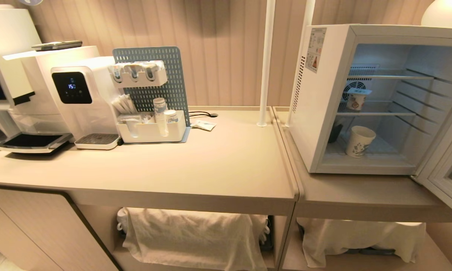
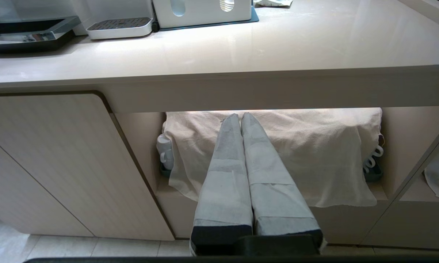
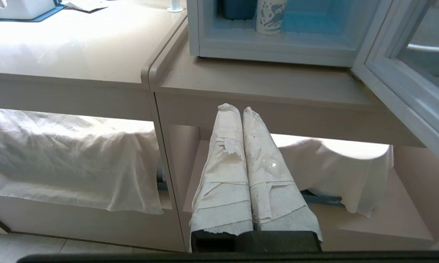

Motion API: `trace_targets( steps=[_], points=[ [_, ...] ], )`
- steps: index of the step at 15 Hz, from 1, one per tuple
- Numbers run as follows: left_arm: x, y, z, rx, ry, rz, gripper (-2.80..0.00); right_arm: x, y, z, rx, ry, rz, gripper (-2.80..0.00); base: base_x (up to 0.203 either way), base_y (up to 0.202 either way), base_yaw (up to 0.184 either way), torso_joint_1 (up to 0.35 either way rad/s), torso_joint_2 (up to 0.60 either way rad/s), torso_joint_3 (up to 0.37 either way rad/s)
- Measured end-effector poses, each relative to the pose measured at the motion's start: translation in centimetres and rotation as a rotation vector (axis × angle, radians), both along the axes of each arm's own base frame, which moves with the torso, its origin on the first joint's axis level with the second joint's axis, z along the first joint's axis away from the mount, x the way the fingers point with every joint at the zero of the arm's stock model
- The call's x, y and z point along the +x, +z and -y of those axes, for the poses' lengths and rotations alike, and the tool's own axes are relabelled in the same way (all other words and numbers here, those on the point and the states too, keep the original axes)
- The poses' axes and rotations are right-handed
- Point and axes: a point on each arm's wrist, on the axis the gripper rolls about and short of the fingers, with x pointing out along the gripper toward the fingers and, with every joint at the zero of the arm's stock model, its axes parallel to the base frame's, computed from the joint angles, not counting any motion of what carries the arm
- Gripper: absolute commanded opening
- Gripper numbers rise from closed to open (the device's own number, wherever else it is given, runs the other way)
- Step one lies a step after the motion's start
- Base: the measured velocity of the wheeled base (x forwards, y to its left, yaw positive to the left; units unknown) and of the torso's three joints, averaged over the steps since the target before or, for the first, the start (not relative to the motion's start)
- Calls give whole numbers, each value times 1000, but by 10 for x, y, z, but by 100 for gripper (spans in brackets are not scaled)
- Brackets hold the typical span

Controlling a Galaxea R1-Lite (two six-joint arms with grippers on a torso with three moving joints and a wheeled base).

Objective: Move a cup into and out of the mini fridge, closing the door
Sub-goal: Take the paper cup out of the freezer

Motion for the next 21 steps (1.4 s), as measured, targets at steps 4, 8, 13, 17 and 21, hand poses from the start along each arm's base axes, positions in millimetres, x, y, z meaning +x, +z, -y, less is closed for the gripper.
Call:
trace_targets(
  steps=[4, 8, 13, 17, 21],
  points=[
    [0, 0, 0, 0, 0, 0, -280, -15, 43, 0, -4, 3, -31, -280, 0, 0, 0, 0, 0, 0],
    [0, 0, 0, 0, 0, 0, -280, -13, 114, 0, 4, 13, -137, -280, 0, 0, 0, 0, 0, 0],
    [0, 0, 0, 0, 0, 1, -280, 41, 188, 1, 67, -58, -274, -280, 0, 0, 0, 0, 0, 0],
    [0, 0, 0, 0, 0, 0, -280, 105, 203, 2, 99, -101, -445, -280, 0, 0, 0, 0, 0, 0],
    [0, 0, 0, 0, 0, 0, -280, 166, 205, 3, 111, -110, -505, -280, 0, 0, 0, 0, 0, 0]
  ],
)
